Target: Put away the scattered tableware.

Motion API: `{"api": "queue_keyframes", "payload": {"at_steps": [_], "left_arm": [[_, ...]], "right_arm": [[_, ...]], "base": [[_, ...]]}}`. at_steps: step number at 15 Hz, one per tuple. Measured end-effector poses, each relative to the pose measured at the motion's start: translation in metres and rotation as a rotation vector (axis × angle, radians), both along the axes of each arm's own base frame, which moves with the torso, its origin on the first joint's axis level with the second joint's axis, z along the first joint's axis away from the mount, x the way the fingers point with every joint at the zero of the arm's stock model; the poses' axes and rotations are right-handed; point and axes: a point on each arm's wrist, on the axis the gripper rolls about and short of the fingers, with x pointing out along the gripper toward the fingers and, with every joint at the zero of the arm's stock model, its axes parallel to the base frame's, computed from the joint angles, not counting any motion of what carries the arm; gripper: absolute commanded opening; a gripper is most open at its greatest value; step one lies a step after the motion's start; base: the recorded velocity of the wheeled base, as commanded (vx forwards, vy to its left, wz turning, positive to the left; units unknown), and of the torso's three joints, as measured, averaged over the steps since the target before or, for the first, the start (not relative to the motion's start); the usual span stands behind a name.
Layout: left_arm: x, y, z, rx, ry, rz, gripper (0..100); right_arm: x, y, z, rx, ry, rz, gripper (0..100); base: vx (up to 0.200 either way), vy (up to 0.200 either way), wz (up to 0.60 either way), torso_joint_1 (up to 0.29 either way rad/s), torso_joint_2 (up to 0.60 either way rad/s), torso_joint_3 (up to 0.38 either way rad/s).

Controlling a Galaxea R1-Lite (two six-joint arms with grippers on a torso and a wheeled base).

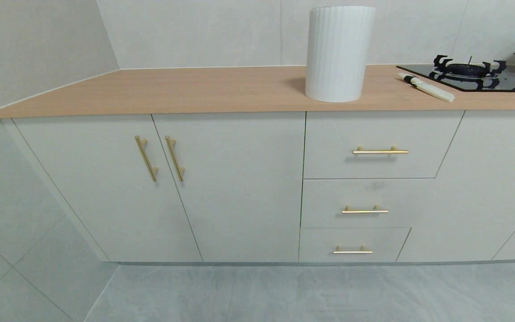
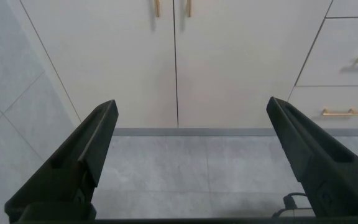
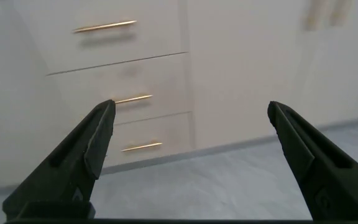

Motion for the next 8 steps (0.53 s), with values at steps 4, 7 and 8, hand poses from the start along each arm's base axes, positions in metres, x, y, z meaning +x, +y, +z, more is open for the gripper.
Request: {"api": "queue_keyframes", "payload": {"at_steps": [4,7,8], "left_arm": [[0.0,0.0,0.0,0.0,0.0,0.0,100],[0.0,0.0,0.0,0.001,0.0,-0.001,100],[0.0,0.0,0.0,0.0,0.0,0.0,100]], "right_arm": [[0.007,0.001,-0.023,-0.063,0.088,0.049,100],[0.007,0.001,-0.024,-0.062,0.091,0.051,100],[0.007,0.001,-0.024,-0.07,0.093,0.054,100]], "base": [[0.0,0.0,0.0,0.0,0.0,0.0],[0.0,0.0,0.0,0.0,0.0,0.0],[0.0,0.0,0.0,0.0,0.0,0.0]]}}
